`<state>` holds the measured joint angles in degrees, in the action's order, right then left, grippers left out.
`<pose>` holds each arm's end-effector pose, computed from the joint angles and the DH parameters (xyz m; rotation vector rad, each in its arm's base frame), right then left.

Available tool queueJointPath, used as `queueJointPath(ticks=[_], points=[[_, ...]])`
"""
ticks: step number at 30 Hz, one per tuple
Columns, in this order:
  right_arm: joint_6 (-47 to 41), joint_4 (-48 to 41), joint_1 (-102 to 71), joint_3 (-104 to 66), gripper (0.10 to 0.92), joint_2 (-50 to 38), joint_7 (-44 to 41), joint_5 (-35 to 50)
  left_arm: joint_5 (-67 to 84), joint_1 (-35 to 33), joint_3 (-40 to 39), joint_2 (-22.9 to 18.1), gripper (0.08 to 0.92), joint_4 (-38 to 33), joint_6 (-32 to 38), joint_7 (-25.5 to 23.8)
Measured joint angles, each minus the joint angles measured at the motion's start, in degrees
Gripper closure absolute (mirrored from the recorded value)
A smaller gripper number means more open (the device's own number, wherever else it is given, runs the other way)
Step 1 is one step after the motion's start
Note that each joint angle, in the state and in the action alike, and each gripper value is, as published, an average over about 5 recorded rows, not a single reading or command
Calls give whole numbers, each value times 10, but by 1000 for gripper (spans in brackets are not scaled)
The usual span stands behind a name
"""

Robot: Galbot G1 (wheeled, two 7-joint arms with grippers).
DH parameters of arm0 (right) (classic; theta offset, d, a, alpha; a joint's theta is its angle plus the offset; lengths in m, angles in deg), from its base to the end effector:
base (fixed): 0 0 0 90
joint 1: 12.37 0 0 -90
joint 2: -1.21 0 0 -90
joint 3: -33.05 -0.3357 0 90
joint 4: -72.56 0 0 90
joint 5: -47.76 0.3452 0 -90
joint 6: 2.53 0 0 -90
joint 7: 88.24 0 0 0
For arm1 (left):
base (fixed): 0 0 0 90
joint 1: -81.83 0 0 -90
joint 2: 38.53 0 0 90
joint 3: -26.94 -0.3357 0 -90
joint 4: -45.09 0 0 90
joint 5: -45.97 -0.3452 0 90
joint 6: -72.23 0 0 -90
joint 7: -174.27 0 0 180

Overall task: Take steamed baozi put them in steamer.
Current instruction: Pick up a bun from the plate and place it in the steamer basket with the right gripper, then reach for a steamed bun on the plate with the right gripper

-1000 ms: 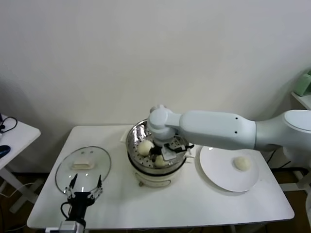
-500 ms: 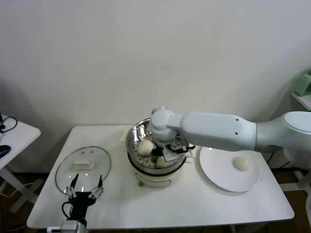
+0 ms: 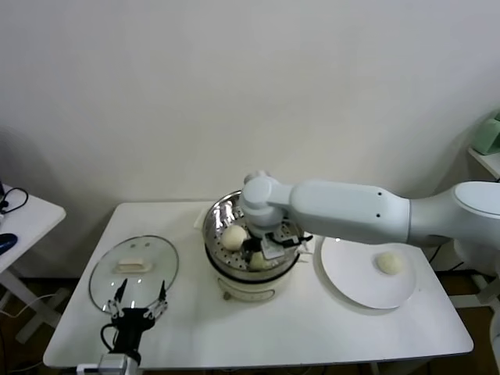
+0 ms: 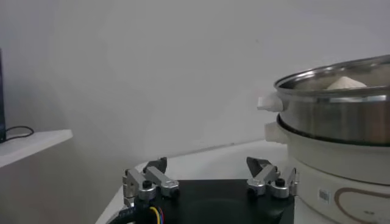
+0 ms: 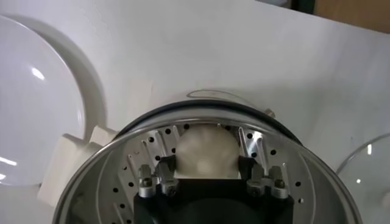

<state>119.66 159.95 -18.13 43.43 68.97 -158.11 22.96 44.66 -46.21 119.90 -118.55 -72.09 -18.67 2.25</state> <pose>0.4451 0.1810 -0.1073 -1.9283 -0.2356 -2.2813 0.1352 0.0465 -0.3249 0.1291 -2.9371 -0.3127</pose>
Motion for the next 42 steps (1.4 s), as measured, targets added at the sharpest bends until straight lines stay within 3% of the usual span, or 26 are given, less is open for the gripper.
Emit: queueJointPath(ticks=[5, 24, 35, 42], points=[[0, -3, 2, 0, 213, 0, 1, 10, 0, 0, 0, 0, 177, 1, 0, 0], [-11, -13, 75, -33, 203, -41, -7, 89, 8, 5, 10, 8, 177, 7, -4, 2], [-161, -60, 171, 27, 203, -155, -7, 293, 30, 18, 23, 23, 177, 0, -8, -7], [-227, -109, 149, 25, 203, -245, -13, 348, 36, 19, 23, 23, 177, -6, -6, -15]])
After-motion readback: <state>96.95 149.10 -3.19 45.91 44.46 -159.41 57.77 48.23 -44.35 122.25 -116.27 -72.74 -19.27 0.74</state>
